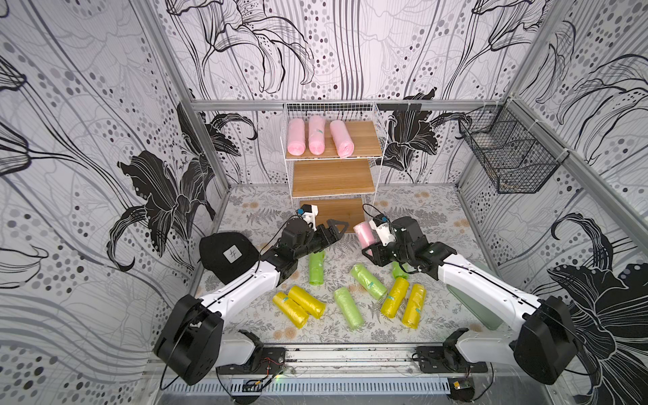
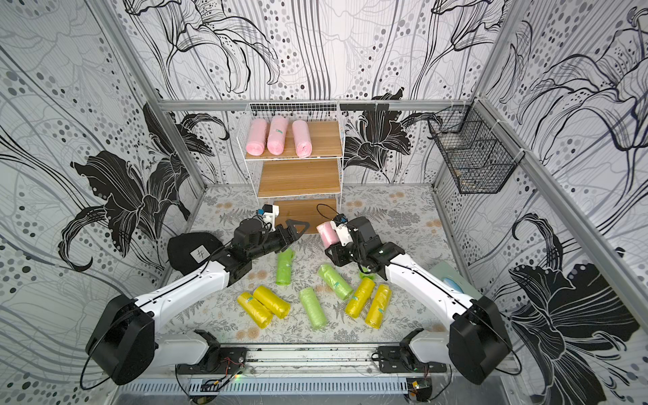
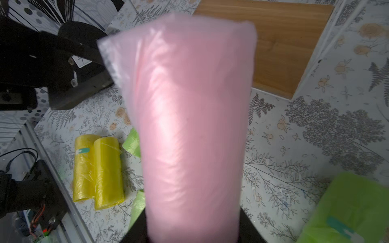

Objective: Sort the rolls of trash bags by color and place them on the shelf
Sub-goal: Place the roll of trash bags on the shelf.

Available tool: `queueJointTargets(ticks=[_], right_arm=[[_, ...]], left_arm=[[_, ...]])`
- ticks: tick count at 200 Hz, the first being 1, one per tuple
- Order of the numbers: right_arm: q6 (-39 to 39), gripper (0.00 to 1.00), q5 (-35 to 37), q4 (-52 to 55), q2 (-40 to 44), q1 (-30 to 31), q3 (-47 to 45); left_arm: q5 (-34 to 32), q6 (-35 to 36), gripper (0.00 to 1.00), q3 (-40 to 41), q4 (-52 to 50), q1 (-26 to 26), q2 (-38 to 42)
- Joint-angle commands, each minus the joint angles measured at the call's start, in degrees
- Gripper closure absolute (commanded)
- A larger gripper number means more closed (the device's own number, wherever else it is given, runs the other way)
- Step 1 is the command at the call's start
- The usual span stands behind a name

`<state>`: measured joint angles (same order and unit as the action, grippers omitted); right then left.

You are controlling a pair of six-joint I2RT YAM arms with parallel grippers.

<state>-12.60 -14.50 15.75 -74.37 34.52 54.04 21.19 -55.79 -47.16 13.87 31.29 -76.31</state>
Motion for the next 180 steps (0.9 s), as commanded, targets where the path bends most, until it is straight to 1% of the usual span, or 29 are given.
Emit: queueJointTargets(ticks=[1, 11, 28, 70, 83, 101, 121, 146, 154, 162, 173, 180], right_arm=[[-1.2, 0.59, -4.73, -3.89, 1.42, 0.61, 1.15], [-1.28, 0.59, -5.33, -4.25, 1.42, 1.04, 1.32], [-0.9, 0.59, -5.61, -4.05, 0.91, 1.72, 2.09], [-1.02, 0.6, -5.78, -5.18, 0.59, 2.22, 2.93], [-1.1, 0.6, -6.1, -5.43, 0.38, 2.3, 3.45], [-1.11, 0.6, -6.59, -5.85, -0.27, 2.45, 4.2], [-0.77, 0.6, -6.34, -5.85, -1.0, 2.47, 4.82], [0.3, 0.59, -5.38, -4.63, -1.72, 2.52, 5.78], [0.75, 0.57, -5.07, -3.99, -1.78, 2.43, 6.18], [1.1, 0.51, -4.59, -3.5, -1.75, 2.5, 6.49], [1.42, 0.43, -3.99, -2.91, -1.62, 2.41, 7.09], [1.39, 0.37, -3.57, -2.66, -1.56, 2.45, 7.58]], left_arm=[[0.88, 1.4, 0.07, -4.17, 0.6, 2.02, -1.56], [0.04, 2.07, 0.08, -5.65, -1.77, 2.52, -2.84], [0.1, 1.67, 0.1, -6.7, -1.8, 2.97, -4.56], [-1.96, 1.56, 0.18, -9.27, -4.63, 3.34, -6.86], [-2.23, 1.25, 0.22, -8.71, -4.27, 3.33, -7.24], [-0.51, 0.29, 0.27, -8.58, -2.31, 3.34, -8.13], [1.23, 0.16, 0.35, -9.87, -2.88, 3.34, -9.13], [0.2, -0.37, 0.47, -8.64, -1.71, 3.19, -8.24], [-0.4, -0.58, 0.52, -8.1, -1.03, 2.93, -7.67], [-0.7, -1.03, 0.56, -7.57, 0.0, 2.73, -7.02], [-0.93, -2.29, 0.64, -6.89, 1.68, 2.49, -6.21], [-1.06, -3.14, 0.66, -6.44, 2.54, 2.33, -5.56]])
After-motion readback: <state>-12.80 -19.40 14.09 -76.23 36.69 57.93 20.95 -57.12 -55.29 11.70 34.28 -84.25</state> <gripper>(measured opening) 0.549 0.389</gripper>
